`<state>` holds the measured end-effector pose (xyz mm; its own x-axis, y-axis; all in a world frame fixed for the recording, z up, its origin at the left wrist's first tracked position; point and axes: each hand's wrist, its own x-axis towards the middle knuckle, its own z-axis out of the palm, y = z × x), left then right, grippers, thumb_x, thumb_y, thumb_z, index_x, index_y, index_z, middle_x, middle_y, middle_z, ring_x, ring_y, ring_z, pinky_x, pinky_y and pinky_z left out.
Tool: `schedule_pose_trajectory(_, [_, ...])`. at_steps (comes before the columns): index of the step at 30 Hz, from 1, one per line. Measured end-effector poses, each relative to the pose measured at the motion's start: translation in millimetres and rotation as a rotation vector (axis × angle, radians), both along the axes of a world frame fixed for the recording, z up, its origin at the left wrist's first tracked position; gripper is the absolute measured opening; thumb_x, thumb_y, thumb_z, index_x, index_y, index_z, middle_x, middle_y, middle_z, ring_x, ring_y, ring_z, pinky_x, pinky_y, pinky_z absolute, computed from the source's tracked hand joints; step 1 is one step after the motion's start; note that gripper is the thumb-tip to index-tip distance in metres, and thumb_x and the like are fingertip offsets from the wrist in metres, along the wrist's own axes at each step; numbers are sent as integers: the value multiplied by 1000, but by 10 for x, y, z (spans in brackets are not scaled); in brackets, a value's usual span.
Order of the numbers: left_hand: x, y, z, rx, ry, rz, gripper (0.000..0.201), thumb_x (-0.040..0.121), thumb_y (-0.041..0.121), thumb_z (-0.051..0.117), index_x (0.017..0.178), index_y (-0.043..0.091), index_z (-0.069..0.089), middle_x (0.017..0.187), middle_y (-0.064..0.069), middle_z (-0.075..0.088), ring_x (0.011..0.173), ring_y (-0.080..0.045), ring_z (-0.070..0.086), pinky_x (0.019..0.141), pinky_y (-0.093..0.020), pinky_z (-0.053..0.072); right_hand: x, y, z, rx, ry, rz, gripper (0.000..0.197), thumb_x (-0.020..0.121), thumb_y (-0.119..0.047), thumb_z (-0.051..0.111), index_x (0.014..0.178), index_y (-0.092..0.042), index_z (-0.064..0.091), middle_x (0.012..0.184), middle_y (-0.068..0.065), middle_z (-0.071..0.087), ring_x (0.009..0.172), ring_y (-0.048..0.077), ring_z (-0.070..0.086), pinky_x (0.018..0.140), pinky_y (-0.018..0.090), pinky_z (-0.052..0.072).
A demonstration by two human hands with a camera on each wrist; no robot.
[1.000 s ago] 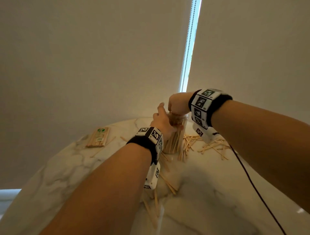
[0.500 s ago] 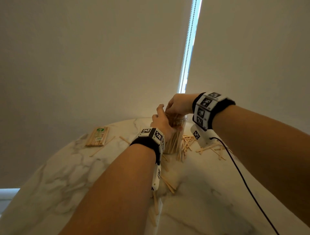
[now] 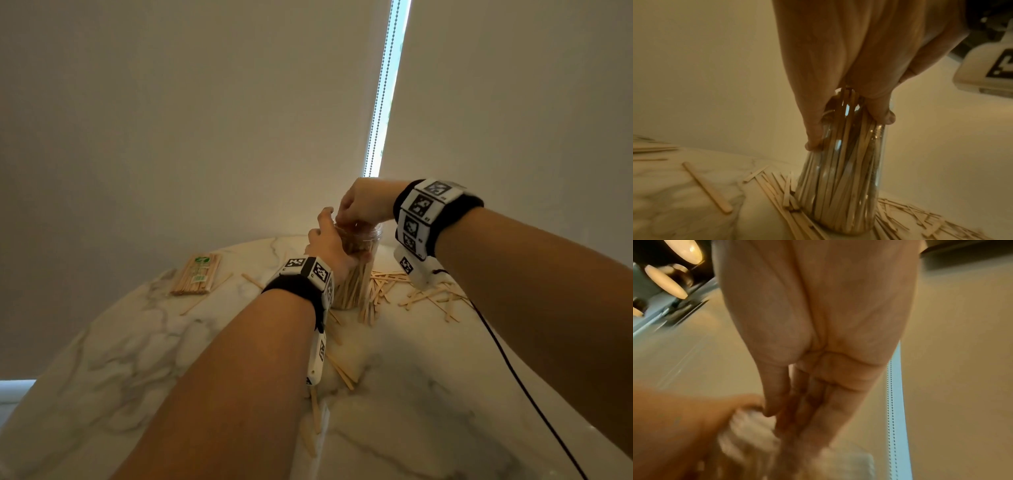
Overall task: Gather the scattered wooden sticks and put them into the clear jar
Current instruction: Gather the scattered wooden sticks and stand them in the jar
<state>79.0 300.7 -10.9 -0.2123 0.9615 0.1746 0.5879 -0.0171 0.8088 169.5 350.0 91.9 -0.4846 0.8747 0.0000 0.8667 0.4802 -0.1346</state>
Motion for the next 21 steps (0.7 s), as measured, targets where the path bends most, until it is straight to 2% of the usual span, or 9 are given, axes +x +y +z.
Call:
schedule_pose_trajectory(2, [-16,13,-14,8,-5,1,108,76,34,83,153,26,7,142,-14,42,126,-34,51,104,-48,46,-4,-36,50,-14,-45,7,30,101,-32,51,110,-13,73,96,0,73,90,16,69,80,26,54])
schedule_pose_trajectory(5, [-32,31,-26,11,-3,-8,110,75,33,83,153,27,6,140,-14,44,123,-33,53,102,-48,48,21,-85,8,35,-114,21,37,103,-35,44,110,-12,73,105,5,71,101,21,65,86,29,48])
schedule_pose_trajectory(7, [-41,37,-16,9,-16,-18,111,75,33,84,154,27,6,142,-14,42,124,-33,52,103,-48,47,89,-103,-31,65,18,27,29,99,-31,50,101,-17,75,101,-1,72,98,16,65,82,26,47])
schedule_pose_trajectory(9, [-48,42,-18,8,-52,-35,114,74,33,84,154,28,4,143,-13,41,127,-32,50,104,-46,47,179,-210,-54,129,232,-4,24,97,-30,52,92,-22,75,95,-5,72,91,12,65,70,23,46])
schedule_pose_trajectory(12, [-53,28,-34,20,-92,-37,124,70,35,88,156,31,-2,143,-11,44,128,-29,49,105,-44,46,317,-515,-176,251,432,-48,27,98,-27,49,90,-17,72,88,-3,69,75,8,60,55,19,36])
schedule_pose_trajectory(15, [-79,-50,1,-18,-134,-37,135,72,33,87,155,28,-19,139,-12,53,121,-27,56,102,-41,48,413,-925,-372,202,438,-57,28,96,-25,49,79,-13,68,74,-1,63,62,9,53,49,17,32])
schedule_pose_trajectory(17, [-144,-147,21,-65,-82,-72,136,75,40,83,152,25,-28,141,-13,53,120,-27,58,101,-38,47,425,-1118,-550,101,355,-48,27,97,-25,48,79,-14,65,69,-1,59,59,8,52,46,14,32])
schedule_pose_trajectory(19, [-280,-291,23,-115,45,-74,129,74,53,79,156,21,-16,149,-13,46,129,-29,52,106,-39,42,364,-1229,-776,-22,198,-23,26,99,-32,47,89,-15,65,75,0,63,66,11,59,52,18,38])
schedule_pose_trajectory(21, [-482,-494,35,-175,219,-23,106,78,56,75,157,16,18,148,-11,48,131,-28,50,108,-40,41,250,-1273,-1019,-138,29,-20,40,99,-49,46,100,-13,65,90,4,67,83,21,64,68,26,48])
